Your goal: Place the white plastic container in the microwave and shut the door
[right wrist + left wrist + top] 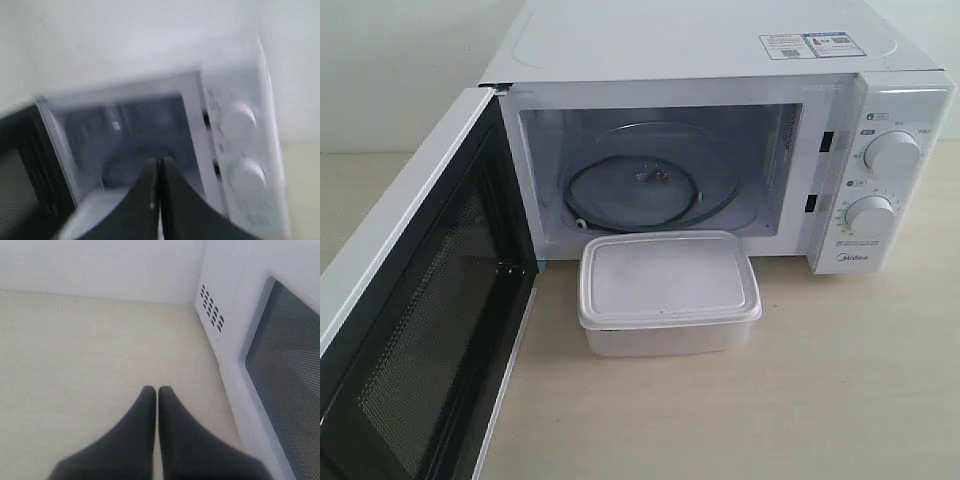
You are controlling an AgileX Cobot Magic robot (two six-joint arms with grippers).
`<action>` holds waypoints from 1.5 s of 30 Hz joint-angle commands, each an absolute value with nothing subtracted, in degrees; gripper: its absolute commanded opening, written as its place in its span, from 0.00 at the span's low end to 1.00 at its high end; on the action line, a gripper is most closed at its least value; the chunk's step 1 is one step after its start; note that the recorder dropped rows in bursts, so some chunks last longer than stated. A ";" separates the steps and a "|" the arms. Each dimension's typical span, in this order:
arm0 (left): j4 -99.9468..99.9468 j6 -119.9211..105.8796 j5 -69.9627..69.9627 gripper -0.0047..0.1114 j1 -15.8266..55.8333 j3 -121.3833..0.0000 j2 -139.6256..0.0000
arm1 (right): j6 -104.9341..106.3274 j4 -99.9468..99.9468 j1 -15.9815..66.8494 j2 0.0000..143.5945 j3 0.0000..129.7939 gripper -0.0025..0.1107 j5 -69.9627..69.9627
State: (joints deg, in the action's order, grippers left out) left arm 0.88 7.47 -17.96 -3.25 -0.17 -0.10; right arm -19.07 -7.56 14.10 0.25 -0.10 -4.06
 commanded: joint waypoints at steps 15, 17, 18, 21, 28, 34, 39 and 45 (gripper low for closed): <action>0.98 7.94 -18.00 0.07 -3.43 0.00 0.00 | -37.12 -3.60 13.82 0.00 9.73 0.02 -49.26; 0.98 7.94 -18.00 0.07 -3.43 0.00 0.00 | -35.27 -5.58 13.82 0.00 13.63 0.02 -33.58; 0.98 7.94 -18.00 0.07 -3.43 0.00 0.00 | -33.77 -5.88 13.82 0.00 15.83 0.02 -25.69; 0.98 7.94 -18.00 0.07 -3.43 0.00 0.00 | -29.58 -5.88 13.82 2.56 20.47 0.02 -9.95; 0.98 7.94 -18.00 0.07 -3.43 0.00 0.00 | -29.85 -5.47 13.82 13.68 24.79 0.02 9.26; 0.98 7.94 -18.00 0.07 -3.43 0.00 0.00 | -22.86 3.54 13.82 27.94 26.48 0.02 12.99; 0.98 7.94 -18.00 0.07 -3.43 0.00 0.00 | -1.79 23.66 18.50 40.43 26.48 0.02 12.97; 0.98 7.94 -18.00 0.07 -3.43 0.00 0.00 | 6.78 38.33 31.34 52.70 26.48 0.02 4.46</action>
State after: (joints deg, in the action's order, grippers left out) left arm 0.88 7.47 -17.96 -3.25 -0.17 -0.10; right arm 3.33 32.67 26.03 47.99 26.16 10.16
